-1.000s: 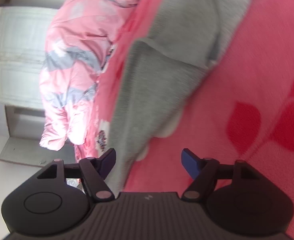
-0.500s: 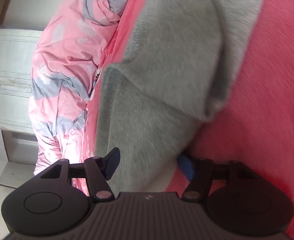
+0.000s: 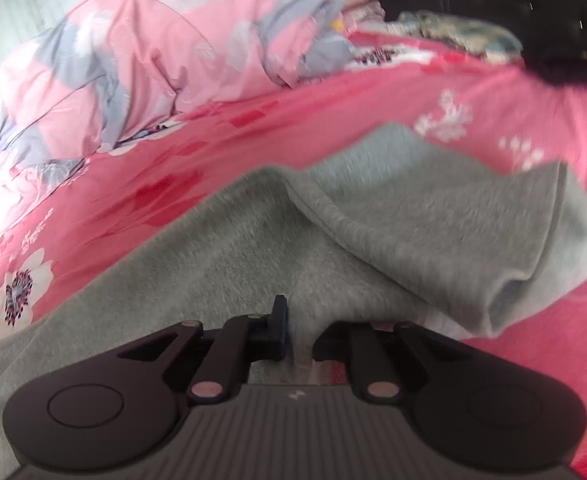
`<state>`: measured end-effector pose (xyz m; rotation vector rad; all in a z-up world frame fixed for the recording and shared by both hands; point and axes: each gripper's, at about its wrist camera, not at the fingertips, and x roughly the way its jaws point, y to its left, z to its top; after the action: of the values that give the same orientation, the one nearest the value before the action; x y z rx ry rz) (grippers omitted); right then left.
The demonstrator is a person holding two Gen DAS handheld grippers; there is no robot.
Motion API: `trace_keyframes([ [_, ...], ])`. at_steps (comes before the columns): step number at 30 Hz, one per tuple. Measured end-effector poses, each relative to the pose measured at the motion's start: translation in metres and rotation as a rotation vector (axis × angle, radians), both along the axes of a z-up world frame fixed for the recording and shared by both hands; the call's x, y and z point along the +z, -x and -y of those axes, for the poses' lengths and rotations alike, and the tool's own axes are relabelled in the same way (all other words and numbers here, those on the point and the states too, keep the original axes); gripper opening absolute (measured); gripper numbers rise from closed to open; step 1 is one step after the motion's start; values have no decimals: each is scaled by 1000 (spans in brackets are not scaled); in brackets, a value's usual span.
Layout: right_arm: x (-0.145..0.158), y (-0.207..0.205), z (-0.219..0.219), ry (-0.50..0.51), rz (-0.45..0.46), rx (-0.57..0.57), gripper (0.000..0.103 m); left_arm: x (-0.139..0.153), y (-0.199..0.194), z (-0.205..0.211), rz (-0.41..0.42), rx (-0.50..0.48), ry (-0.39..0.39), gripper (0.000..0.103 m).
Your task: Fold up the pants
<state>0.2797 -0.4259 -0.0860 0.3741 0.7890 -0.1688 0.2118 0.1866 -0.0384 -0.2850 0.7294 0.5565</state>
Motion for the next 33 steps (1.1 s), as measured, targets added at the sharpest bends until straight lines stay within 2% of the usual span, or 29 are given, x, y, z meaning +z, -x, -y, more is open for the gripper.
trace_keyframes([
  [5,24,53,25,-54,-29,15,103,28,60,12,-20,-54,20,103],
  [7,29,91,39,-68,-48,15,103,32,91,10,-35,-55,68,103],
  [9,32,124,55,-123,-80,-1,103,30,121,7,-53,-45,127,103],
  [12,20,177,84,-228,-132,-55,103,14,161,5,-96,-19,218,103],
  [14,-4,201,98,-298,-184,-94,103,-3,172,0,-123,8,262,103],
  [16,-36,212,111,-396,-237,-133,103,-17,176,-6,-167,46,318,103],
  [17,-49,211,115,-402,-277,-132,103,-18,176,-8,-177,59,345,103],
  [18,-55,212,120,-424,-295,-124,103,-15,179,-10,-173,63,364,103],
  [20,-42,214,127,-456,-314,-128,103,-4,184,-11,-156,60,354,103],
  [21,-29,215,126,-408,-331,-120,103,3,187,-13,-149,59,349,103],
  [23,12,222,117,-203,-324,-84,103,12,202,-18,-125,89,339,103],
  [25,51,230,101,5,-310,-45,103,23,215,-21,-100,135,276,103],
  [27,83,235,81,136,-262,-11,103,32,222,-22,-56,153,225,103],
  [28,97,233,69,165,-227,22,103,35,222,-21,-44,152,208,103],
  [30,112,219,40,156,-159,140,103,35,211,-15,-43,109,174,103],
  [33,113,171,-39,73,-96,456,103,29,187,-9,-39,27,213,103],
])
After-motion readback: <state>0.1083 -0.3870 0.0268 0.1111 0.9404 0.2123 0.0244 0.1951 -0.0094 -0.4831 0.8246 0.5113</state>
